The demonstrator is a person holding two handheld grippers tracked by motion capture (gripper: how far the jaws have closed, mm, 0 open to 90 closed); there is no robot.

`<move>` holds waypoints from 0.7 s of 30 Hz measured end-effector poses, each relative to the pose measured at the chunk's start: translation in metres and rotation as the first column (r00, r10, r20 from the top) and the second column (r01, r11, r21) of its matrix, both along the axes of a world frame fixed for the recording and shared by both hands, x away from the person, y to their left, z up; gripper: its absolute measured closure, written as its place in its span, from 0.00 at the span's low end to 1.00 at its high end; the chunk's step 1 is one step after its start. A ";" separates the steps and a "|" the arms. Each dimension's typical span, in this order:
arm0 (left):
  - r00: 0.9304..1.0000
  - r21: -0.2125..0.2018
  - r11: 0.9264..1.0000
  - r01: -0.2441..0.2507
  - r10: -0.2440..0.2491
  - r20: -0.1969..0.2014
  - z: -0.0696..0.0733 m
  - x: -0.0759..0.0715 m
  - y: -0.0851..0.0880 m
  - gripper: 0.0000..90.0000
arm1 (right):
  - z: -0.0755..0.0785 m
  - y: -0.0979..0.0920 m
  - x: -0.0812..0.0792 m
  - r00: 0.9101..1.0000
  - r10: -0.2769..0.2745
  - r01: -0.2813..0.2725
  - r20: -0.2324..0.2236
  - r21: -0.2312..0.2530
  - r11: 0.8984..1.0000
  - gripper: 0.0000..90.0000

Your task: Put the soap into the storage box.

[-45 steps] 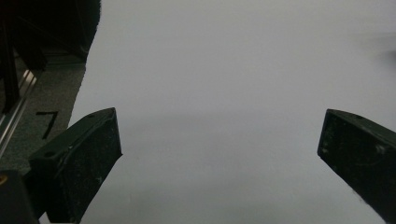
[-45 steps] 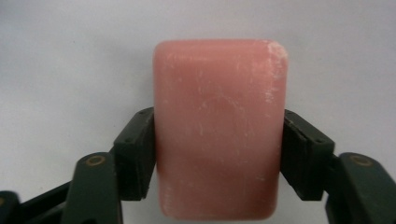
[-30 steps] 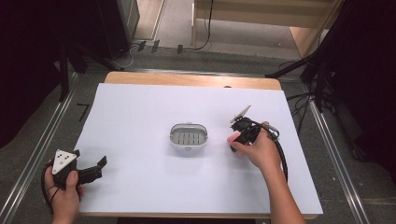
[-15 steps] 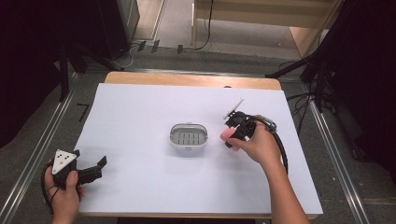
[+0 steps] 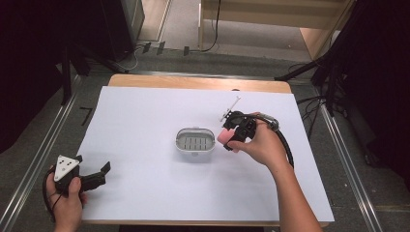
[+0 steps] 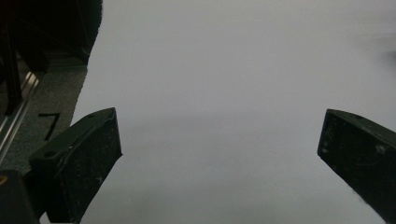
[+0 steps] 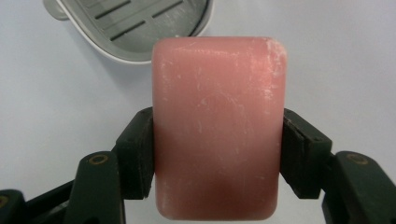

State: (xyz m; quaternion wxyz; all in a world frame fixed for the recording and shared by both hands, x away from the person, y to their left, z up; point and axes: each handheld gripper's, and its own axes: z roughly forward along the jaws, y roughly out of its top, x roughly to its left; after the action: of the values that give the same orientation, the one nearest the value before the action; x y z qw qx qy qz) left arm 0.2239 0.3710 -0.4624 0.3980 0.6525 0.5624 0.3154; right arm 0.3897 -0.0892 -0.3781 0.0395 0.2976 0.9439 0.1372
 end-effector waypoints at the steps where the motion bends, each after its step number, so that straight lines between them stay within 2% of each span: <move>1: 1.000 -0.004 1.000 0.002 -0.002 -0.004 0.000 0.000 0.001 0.00 | 0.002 0.002 0.000 1.000 0.006 -0.006 0.003 0.000 1.000 0.42; 4: 1.000 -0.005 1.000 -0.001 0.001 -0.004 0.000 0.000 0.001 0.00 | 0.007 0.008 0.000 1.000 0.028 -0.028 0.011 0.003 1.000 0.43; 9: 1.000 0.022 1.000 0.016 -0.016 -0.013 0.000 0.001 -0.002 0.00 | 0.013 0.023 -0.001 0.997 0.081 -0.081 0.018 0.019 0.997 0.42; 15: 1.000 0.029 0.999 0.019 -0.019 0.006 0.000 -0.001 -0.003 0.00 | 0.016 0.041 0.001 0.989 0.145 -0.146 0.026 0.035 0.989 0.42; 21: 1.000 0.027 0.999 0.021 -0.021 0.006 0.000 -0.001 -0.003 0.00 | 0.014 0.056 0.004 0.980 0.197 -0.198 0.023 0.043 0.979 0.42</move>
State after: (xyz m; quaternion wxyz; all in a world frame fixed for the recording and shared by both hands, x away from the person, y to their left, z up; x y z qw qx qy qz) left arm 0.2230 0.3680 -0.4628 0.3941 0.6629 0.5500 0.3207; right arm 0.3937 -0.0335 -0.3640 0.0279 0.2020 0.9650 0.1647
